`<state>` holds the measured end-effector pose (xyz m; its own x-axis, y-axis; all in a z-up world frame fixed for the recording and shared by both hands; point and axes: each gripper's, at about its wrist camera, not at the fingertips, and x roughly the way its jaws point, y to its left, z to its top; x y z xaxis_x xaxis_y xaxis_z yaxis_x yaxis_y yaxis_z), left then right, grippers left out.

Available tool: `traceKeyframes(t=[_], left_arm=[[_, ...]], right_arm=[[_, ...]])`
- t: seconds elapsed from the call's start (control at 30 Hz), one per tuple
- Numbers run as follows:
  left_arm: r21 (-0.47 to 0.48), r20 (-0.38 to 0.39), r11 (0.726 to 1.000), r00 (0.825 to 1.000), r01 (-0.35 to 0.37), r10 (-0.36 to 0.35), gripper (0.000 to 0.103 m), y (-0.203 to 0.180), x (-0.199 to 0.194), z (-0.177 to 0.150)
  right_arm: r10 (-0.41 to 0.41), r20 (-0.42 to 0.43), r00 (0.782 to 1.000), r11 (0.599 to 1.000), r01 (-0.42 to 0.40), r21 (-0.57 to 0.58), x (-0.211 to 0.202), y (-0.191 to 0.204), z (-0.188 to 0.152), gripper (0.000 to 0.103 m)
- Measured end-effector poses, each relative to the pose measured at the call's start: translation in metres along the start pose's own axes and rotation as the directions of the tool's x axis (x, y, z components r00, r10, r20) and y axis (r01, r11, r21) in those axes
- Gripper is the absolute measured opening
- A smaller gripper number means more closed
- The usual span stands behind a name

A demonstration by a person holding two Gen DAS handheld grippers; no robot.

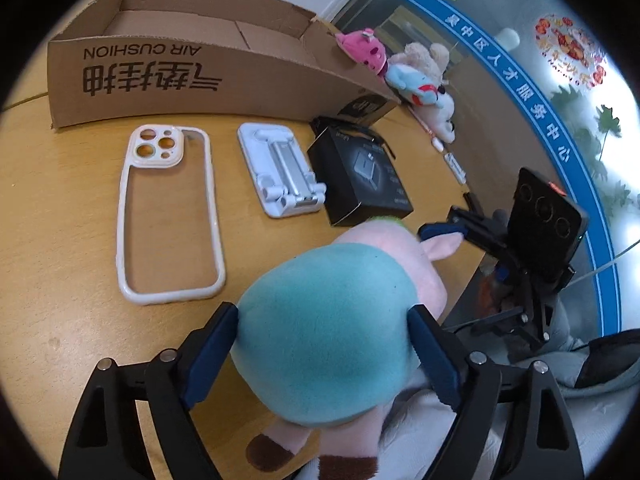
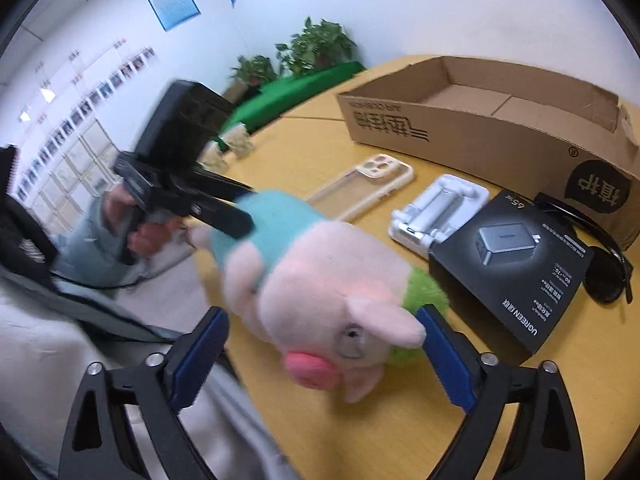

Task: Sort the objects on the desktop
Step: 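Grasp the teal-and-pink plush pig with the left gripper, then carry the plush pig over the cardboard box and open the left gripper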

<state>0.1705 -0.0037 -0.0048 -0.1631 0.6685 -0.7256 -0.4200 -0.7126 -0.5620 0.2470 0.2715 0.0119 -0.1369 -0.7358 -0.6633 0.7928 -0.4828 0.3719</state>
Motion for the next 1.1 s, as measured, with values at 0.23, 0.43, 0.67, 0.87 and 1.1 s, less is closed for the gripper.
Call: traceKeyframes(t=[0.23,0.43,0.67,0.87,1.1], left_arm=[[-0.025,0.006,0.999,0.999,0.046,-0.046,0.083,0.006,0.006,-0.007],[-0.003,0.074,0.999,0.996,0.043,-0.043,0.073,0.0,-0.008,0.007],[0.18,0.257,0.984,0.965,0.008,-0.055,0.073,-0.036,-0.051,0.067],[0.358,0.429,0.929,0.901,-0.099,-0.069,0.073,-0.073,-0.104,0.14],[0.43,0.568,0.876,0.82,-0.217,-0.076,0.073,-0.093,-0.165,0.221]], right_arm=[[-0.014,-0.08,0.997,0.995,0.021,0.097,0.044,-0.024,-0.012,0.099],[-0.036,-0.056,0.998,0.999,0.039,0.038,0.057,-0.014,0.001,0.092],[-0.177,0.112,0.978,0.981,0.184,-0.054,0.005,-0.009,0.054,0.089],[-0.28,0.276,0.919,0.928,0.333,-0.166,-0.043,-0.011,0.134,0.089],[-0.287,0.428,0.857,0.864,0.424,-0.27,-0.09,-0.02,0.244,0.089]])
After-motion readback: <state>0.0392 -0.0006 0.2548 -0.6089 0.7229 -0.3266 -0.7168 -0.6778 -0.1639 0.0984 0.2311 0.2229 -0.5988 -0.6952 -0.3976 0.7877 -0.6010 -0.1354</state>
